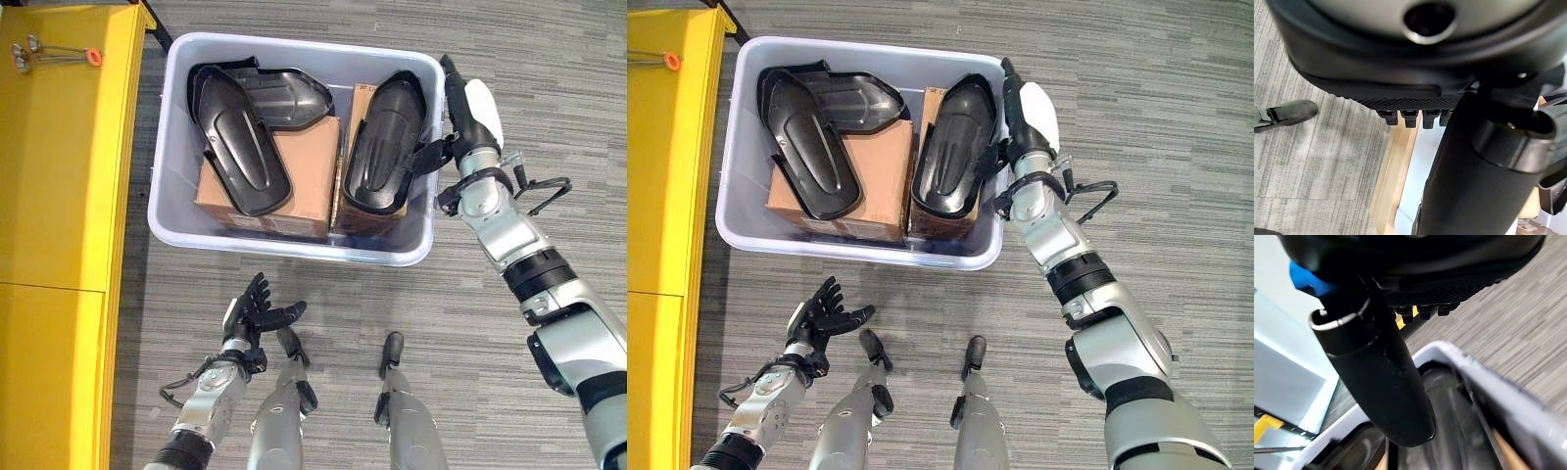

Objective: Move parts from the plastic box to the shelf.

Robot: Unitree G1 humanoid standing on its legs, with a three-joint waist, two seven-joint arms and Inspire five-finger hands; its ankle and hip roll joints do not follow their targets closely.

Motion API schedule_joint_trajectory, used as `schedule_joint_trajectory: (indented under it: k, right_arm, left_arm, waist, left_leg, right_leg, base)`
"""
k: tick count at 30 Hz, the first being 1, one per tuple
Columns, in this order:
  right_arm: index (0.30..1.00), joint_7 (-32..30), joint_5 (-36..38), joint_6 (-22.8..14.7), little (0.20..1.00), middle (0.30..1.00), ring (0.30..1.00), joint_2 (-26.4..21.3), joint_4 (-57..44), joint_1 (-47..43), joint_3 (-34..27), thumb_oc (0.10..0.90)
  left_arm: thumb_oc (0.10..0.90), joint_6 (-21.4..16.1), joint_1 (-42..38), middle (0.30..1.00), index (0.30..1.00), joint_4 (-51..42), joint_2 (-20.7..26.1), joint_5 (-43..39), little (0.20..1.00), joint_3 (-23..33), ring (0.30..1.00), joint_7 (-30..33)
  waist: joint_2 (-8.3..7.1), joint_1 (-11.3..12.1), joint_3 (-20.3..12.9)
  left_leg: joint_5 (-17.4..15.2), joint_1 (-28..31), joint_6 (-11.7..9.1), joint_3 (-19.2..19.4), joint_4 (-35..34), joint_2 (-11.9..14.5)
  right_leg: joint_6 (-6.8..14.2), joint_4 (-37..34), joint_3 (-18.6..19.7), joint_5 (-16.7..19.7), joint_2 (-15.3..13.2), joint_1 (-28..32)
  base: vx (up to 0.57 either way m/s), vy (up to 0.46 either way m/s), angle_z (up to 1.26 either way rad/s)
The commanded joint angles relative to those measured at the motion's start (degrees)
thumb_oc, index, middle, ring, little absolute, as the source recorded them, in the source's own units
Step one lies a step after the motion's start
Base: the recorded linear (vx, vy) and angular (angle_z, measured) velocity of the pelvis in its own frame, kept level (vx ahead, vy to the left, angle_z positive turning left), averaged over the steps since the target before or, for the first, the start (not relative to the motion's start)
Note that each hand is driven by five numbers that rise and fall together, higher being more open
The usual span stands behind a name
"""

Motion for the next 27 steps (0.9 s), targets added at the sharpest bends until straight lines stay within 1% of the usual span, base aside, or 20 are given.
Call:
schedule_joint_trajectory:
  k: [1,3,9,15,21,27]
  right_arm:
    - [1.0,-2.3,-3.7,-3.1,1.0,1.0,1.0,-2.2,-4.9,-6.4,-2.3,0.9]
    - [1.0,-2.1,-5.2,-2.8,1.0,1.0,1.0,-2.2,-5.8,-5.7,-2.2,0.9]
    - [1.0,-1.4,-6.6,-2.3,1.0,1.0,1.0,-0.3,-9.2,-0.7,-3.3,0.9]
    - [1.0,-1.1,-8.6,-2.2,1.0,1.0,1.0,0.3,-12.8,3.0,-3.9,0.9]
    - [1.0,-1.3,-7.2,-2.2,1.0,1.0,1.0,2.6,-13.9,7.2,-4.4,0.9]
    - [1.0,-1.9,-7.5,-1.9,1.0,1.0,1.0,2.7,-14.3,7.8,-4.5,0.9]
  left_arm:
    - [0.9,-3.7,1.2,1.0,1.0,-4.0,1.3,0.6,1.0,-0.5,1.0,0.6]
    - [0.9,-3.6,1.2,1.0,1.0,-3.8,1.2,0.9,1.0,-0.5,1.0,0.8]
    - [0.9,-3.3,0.7,1.0,1.0,-3.3,0.9,1.6,1.0,-0.5,1.0,1.5]
    - [0.9,-3.0,0.5,1.0,1.0,-3.0,0.6,2.4,1.0,-0.4,1.0,2.2]
    - [0.9,-2.9,0.3,1.0,1.0,-2.6,0.0,2.4,1.0,-1.0,1.0,3.2]
    - [0.9,-2.9,0.6,1.0,1.0,-2.4,-0.1,2.4,1.0,-1.3,1.0,3.6]
  waist:
    - [-0.86,-0.2,-1.2]
    - [-0.95,-0.2,-1.1]
    - [-1.25,-0.3,-0.6]
    - [-1.19,-0.5,0.2]
    - [-1.1,-0.5,0.8]
    - [-0.88,-0.3,1.1]
  left_leg:
    - [-2.2,2.9,-9.6,-0.9,7.2,9.2]
    - [-2.3,2.8,-9.6,-1.0,7.1,9.2]
    - [-2.5,2.6,-9.4,-1.2,7.6,9.5]
    - [-3.1,2.3,-9.2,-1.4,8.9,9.8]
    - [-3.6,1.7,-8.9,-1.9,9.5,10.0]
    - [-3.5,1.3,-8.8,-2.1,9.4,9.9]
  right_leg:
    - [3.6,2.2,2.8,0.4,-6.7,-0.3]
    - [3.7,2.2,2.7,0.5,-6.7,-0.2]
    - [3.6,2.5,2.5,0.3,-6.4,-0.1]
    - [3.5,3.2,2.4,-0.2,-6.4,0.0]
    - [3.5,3.5,1.9,-0.3,-6.5,0.1]
    - [3.5,3.3,1.5,-0.2,-6.5,0.0]
  base:
    - [0.0,0.0,0.0]
    - [0.0,0.0,0.0]
    - [-0.01,0.0,0.02]
    - [0.0,0.0,0.0]
    - [-0.01,0.002,0.02]
    - [0.0,0.006,0.04]
